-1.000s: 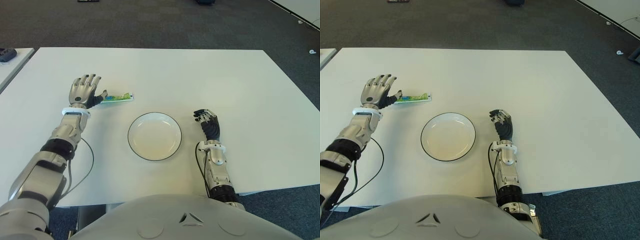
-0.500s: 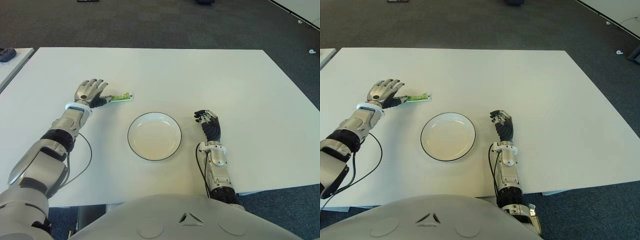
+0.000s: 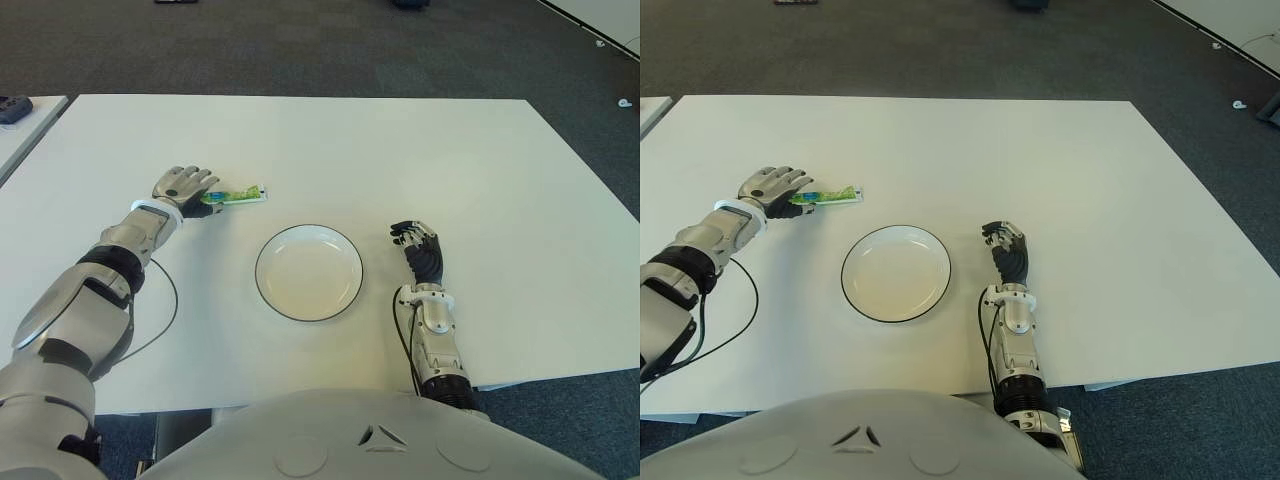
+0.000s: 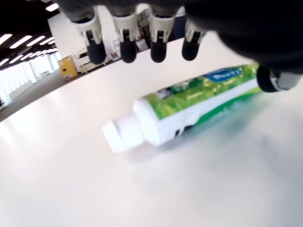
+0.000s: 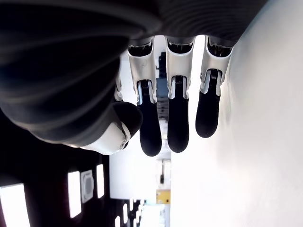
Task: Put the toothpaste on the table into the plate.
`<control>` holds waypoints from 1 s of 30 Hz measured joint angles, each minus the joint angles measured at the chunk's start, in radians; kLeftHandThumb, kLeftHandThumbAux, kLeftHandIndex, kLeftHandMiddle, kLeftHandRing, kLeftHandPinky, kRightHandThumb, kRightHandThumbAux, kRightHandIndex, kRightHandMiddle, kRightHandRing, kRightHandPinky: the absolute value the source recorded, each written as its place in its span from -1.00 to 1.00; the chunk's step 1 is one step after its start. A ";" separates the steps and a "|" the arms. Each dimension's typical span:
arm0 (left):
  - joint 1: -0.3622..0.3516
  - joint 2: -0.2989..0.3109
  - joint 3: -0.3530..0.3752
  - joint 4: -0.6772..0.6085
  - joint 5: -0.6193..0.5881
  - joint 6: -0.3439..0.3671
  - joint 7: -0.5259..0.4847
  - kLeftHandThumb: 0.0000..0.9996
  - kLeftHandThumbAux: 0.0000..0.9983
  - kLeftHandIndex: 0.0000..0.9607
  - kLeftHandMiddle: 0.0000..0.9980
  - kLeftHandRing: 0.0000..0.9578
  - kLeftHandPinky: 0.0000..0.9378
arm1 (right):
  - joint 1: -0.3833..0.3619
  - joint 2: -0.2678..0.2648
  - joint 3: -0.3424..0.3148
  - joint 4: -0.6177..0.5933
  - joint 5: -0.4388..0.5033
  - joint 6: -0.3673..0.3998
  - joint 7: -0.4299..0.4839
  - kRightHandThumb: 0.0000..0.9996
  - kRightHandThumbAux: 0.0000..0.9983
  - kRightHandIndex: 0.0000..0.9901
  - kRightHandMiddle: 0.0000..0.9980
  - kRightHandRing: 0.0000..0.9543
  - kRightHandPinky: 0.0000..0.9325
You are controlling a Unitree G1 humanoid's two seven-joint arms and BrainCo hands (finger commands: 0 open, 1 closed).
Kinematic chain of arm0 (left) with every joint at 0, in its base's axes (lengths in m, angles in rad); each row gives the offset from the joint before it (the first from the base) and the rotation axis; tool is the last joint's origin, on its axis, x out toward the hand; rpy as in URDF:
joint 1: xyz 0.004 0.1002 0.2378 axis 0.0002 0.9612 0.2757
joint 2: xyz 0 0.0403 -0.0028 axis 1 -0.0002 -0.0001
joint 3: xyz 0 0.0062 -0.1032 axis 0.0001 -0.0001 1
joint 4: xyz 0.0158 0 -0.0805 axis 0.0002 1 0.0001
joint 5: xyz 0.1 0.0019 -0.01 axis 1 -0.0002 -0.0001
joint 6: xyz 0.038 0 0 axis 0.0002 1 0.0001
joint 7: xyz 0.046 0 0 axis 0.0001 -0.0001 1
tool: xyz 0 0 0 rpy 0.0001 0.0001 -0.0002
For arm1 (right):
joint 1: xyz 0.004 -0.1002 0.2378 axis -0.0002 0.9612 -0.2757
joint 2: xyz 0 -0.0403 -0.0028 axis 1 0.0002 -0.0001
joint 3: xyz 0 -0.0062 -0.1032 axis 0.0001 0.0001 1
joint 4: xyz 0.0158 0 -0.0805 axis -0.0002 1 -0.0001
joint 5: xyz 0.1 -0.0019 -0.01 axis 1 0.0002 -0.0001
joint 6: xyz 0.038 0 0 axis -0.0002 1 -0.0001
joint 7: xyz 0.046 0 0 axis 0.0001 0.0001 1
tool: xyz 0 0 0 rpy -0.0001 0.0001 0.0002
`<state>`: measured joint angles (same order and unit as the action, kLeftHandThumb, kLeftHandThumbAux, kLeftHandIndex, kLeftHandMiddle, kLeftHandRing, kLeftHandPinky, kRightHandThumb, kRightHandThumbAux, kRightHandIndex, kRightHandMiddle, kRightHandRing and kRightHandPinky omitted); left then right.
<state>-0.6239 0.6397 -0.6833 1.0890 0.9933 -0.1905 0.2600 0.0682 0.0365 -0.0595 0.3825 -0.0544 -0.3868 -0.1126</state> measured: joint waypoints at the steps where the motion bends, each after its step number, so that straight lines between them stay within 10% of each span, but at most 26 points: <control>1: -0.003 0.001 -0.007 0.004 0.005 -0.005 -0.005 -0.13 -0.70 -1.00 -1.00 -1.00 -1.00 | 0.000 0.000 0.000 -0.001 0.000 0.000 0.000 0.41 0.47 -0.14 -0.11 -0.14 -0.11; 30: -0.059 0.050 -0.149 -0.009 0.068 -0.141 -0.063 -0.07 -0.55 -1.00 -1.00 -1.00 -1.00 | 0.011 -0.002 -0.001 -0.012 0.004 0.002 0.007 0.41 0.46 -0.14 -0.12 -0.14 -0.12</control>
<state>-0.6833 0.6901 -0.8321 1.0803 1.0611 -0.3313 0.1971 0.0791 0.0344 -0.0605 0.3705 -0.0503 -0.3845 -0.1059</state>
